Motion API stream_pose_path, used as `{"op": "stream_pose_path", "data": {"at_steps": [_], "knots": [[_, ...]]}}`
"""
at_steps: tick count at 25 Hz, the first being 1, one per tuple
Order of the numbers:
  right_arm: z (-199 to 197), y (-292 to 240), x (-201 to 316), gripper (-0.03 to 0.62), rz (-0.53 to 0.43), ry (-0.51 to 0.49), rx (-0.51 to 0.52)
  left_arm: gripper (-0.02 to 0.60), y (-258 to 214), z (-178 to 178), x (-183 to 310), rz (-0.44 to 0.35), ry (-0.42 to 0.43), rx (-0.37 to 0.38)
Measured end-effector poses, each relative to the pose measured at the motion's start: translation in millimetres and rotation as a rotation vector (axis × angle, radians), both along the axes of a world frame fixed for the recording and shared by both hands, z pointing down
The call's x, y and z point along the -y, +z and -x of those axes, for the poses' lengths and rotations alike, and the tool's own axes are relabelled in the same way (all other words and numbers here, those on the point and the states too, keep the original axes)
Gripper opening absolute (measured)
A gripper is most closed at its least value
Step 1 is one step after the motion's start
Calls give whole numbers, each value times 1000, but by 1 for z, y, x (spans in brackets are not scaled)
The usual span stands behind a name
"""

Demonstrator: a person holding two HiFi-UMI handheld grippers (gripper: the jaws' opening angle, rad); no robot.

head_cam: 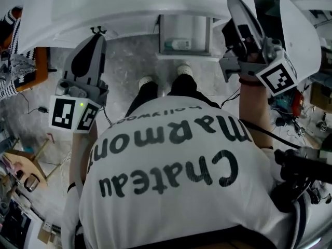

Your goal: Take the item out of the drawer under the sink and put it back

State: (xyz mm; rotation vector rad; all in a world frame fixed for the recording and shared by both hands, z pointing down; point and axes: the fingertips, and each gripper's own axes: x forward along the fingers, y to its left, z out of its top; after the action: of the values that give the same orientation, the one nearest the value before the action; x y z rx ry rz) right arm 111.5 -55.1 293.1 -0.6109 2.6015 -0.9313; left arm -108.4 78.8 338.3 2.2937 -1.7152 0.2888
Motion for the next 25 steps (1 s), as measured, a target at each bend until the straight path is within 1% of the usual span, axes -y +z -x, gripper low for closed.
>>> {"op": "stream_pose_path", "data": {"at_steps": [2,3,6,9,11,12,13,14,16,17,18,21,23,25], "knots": [[6,2,-5,11,-5,-18,5,9,2,4,1,0,-10,0],[11,2,-8,11,-9,-35,3,9,3,7,0,-2,-27,-13],[29,5,-21,11,-24,-105,-31,9,11,14,-8,-9,-102,-96],[41,5,-27,11,-50,-146,-56,9,12,18,-7,-34,-134,-142],[42,0,-27,11,-60,-160,-61,9,10,15,-6,-60,-147,-176],[39,-2,-28,11,-60,-154,-60,9,9,12,-5,-65,-142,-187],[33,-5,-29,11,-59,-129,-57,9,7,8,-1,-66,-116,-191],[23,-9,-30,11,-61,-81,-55,9,5,2,7,-67,-65,-191],[-1,-18,-32,11,-86,48,-60,9,2,-14,35,-78,72,-194],[-8,-21,-32,11,-94,84,-63,9,1,-20,45,-84,110,-197],[-11,-21,-30,11,-94,83,-62,9,0,-23,46,-86,110,-194],[-3,-16,-25,11,-83,6,-58,9,-1,-29,34,-74,66,-155],[7,-10,-24,11,-72,-27,-64,9,2,-28,26,-54,62,-131],[20,0,-27,11,-60,-62,-76,9,7,-23,19,-34,45,-127]]}}
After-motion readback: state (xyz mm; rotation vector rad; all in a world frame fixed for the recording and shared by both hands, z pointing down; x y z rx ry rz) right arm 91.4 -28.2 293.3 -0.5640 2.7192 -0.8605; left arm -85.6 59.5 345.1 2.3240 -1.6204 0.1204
